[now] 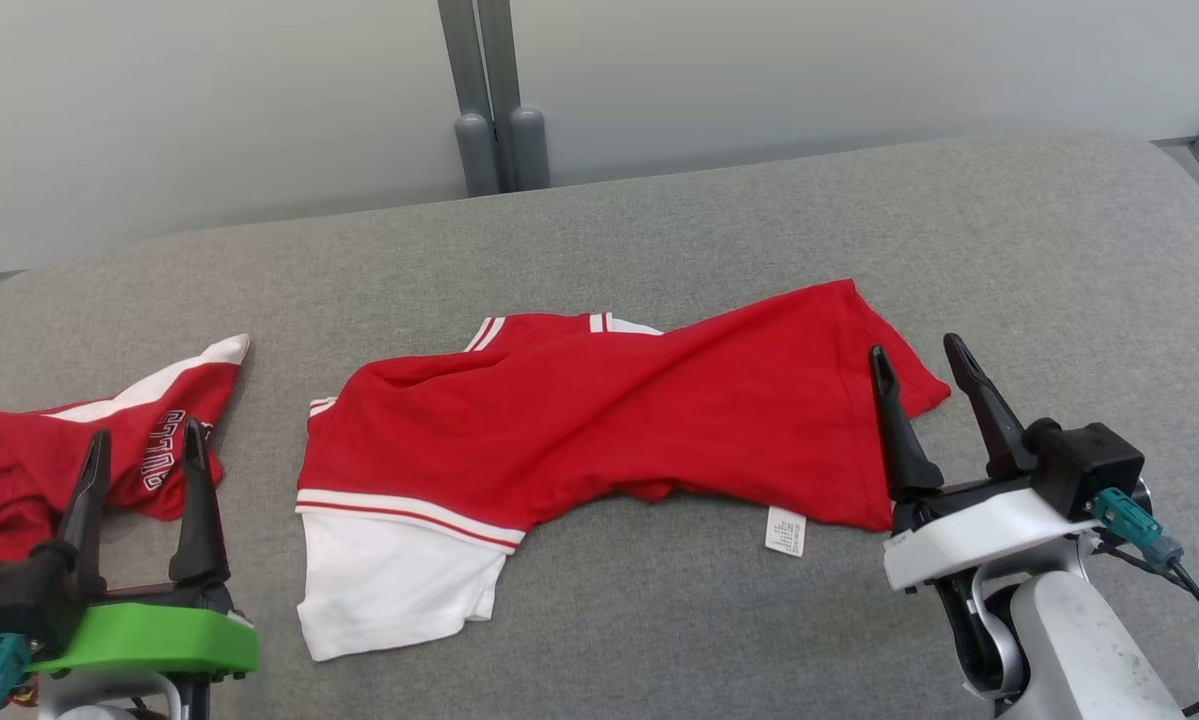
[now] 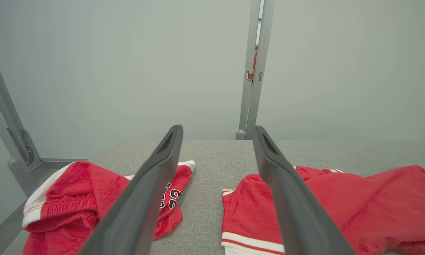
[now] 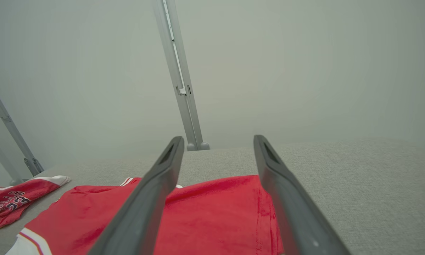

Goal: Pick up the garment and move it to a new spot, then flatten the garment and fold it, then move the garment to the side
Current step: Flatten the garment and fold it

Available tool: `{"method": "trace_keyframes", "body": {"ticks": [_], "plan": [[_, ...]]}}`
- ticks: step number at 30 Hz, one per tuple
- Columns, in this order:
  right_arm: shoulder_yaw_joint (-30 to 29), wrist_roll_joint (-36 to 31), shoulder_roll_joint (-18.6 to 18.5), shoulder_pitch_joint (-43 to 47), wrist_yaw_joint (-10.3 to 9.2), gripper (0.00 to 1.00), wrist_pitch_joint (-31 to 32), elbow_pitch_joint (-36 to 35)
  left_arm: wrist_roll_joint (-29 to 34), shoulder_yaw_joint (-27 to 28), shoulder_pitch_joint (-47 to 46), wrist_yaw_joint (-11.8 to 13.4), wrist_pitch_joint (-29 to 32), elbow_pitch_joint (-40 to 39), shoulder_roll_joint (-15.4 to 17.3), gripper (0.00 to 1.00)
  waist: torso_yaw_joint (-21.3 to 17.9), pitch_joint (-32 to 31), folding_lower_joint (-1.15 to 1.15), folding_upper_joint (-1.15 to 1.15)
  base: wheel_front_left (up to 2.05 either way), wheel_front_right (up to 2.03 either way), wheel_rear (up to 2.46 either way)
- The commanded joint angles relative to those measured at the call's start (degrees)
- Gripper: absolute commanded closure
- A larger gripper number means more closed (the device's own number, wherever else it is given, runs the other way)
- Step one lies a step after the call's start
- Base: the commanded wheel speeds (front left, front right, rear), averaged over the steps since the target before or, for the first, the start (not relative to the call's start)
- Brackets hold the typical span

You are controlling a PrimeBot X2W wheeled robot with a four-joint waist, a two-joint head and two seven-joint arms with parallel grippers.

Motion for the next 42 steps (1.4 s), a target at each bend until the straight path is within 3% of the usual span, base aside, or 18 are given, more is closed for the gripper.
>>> {"method": "trace_keyframes", "body": {"ticks": [1, 9, 16, 26, 38, 42], "plan": [[-0.10, -0.37, -0.22, 0.63, 0.03, 0.00, -0.17, -0.41, 1.33, 0.81, 1.02, -0.45, -0.36, -0.07, -1.69, 0.00, 0.34, -0.51, 0.00, 0.00, 0.00, 0.00, 0.00], [0.84, -0.43, -0.79, 1.54, 0.03, 0.00, -0.17, -0.39, 9.18, 6.62, 3.10, -3.90, -0.38, 0.29, -9.08, 0.00, 0.00, -1.44, 0.00, 0.00, 0.00, 0.00, 0.00], [0.79, -0.39, -1.10, 1.94, 0.03, 0.00, -0.17, -0.54, 12.42, 10.05, 4.11, -7.78, -0.39, 2.13, -12.81, 0.00, -0.33, -1.74, 0.00, 0.00, 0.00, 0.00, 0.00], [0.74, -0.38, -1.25, 1.61, 0.03, 0.00, -0.17, -0.47, 15.45, 13.43, 3.65, -11.67, -0.39, 3.65, -16.05, 0.00, -0.44, -1.83, 0.00, 0.00, 0.00, 0.00, 0.00], [-0.07, -0.99, -1.90, 1.73, 0.03, 0.00, -0.17, -0.27, 18.60, 16.76, 3.81, -14.36, -0.40, 4.01, -18.55, 0.00, -0.96, -1.90, 0.00, 0.00, 0.00, 0.00, 0.00], [-1.11, -1.58, -2.65, 1.64, 0.03, 0.00, -0.17, 0.03, 17.25, 15.74, 4.91, -15.91, 1.09, 6.73, -18.79, 0.00, -0.94, -1.86, 0.00, 0.00, 0.00, 0.00, 0.00]]}}
